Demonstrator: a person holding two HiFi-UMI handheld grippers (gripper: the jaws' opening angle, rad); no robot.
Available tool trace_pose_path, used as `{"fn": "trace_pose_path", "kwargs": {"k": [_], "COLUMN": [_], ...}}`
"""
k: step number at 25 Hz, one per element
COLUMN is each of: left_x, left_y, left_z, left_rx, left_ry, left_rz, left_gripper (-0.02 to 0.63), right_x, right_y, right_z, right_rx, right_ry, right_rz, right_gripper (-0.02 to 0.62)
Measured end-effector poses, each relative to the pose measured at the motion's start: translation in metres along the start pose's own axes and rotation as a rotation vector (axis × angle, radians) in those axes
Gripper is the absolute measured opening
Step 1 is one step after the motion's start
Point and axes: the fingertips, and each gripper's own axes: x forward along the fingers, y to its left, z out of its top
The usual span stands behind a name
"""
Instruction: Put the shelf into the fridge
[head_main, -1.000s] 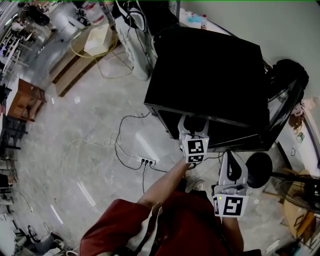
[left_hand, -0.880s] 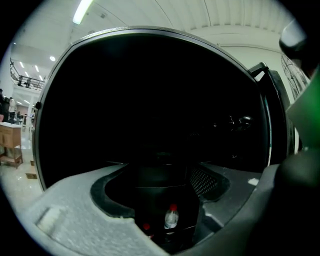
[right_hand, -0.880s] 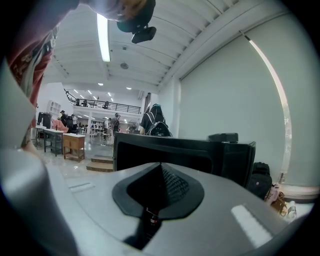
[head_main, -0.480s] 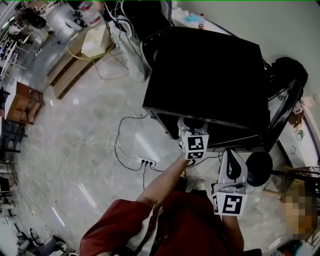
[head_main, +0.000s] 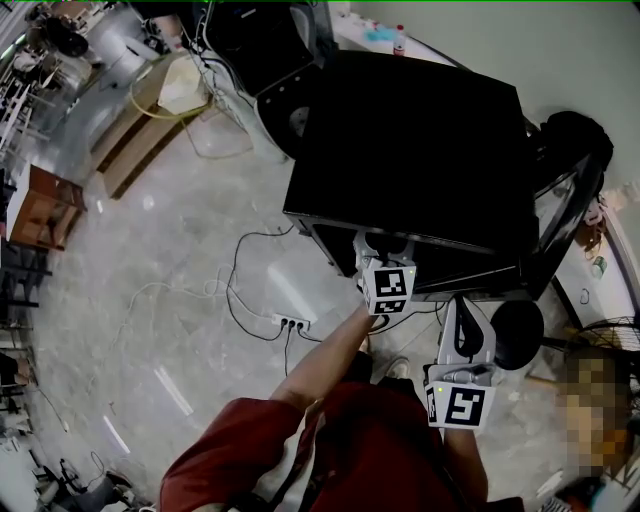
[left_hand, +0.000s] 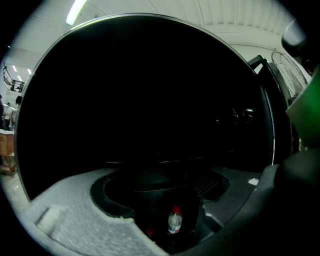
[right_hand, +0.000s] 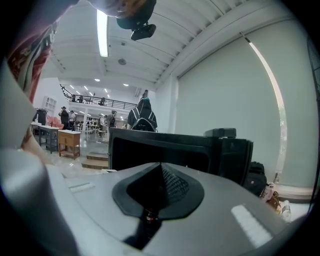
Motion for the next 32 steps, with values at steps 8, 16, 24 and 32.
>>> {"fn": "trace_pose_path", "kwargs": {"k": [8,16,24,32], "left_x": [-0.019,-0.058,-0.117,-0.18], "left_y": [-0.006,-0.006,0.001,-0.008], "left_z": [-0.009,-0.02,-0.019,-0.008], "left_rx": [0.036,0.033,0.032,0.021], "left_ry": [0.017,0.048,0.061,0.06], "left_rz": [-0.012,0.012,0.055,0.113], "left_gripper": [0.342,0.342,0.342,0.341], "right_x": [-0.006,-0.022,-0.046,-0.067], "right_y": [0.002,-0.002,-0.01,-0.028], "right_z": [-0.003,-0.004,-0.008,-0.023], "right_rx": [0.006,0.016,0.037,0.076], "right_ry": [0.0,-0.018,-0.041,-0.066], "right_rz": [0.009,0.039,0.068,0.095], "right_gripper": [0.0,0.0,0.0,0.0]}}
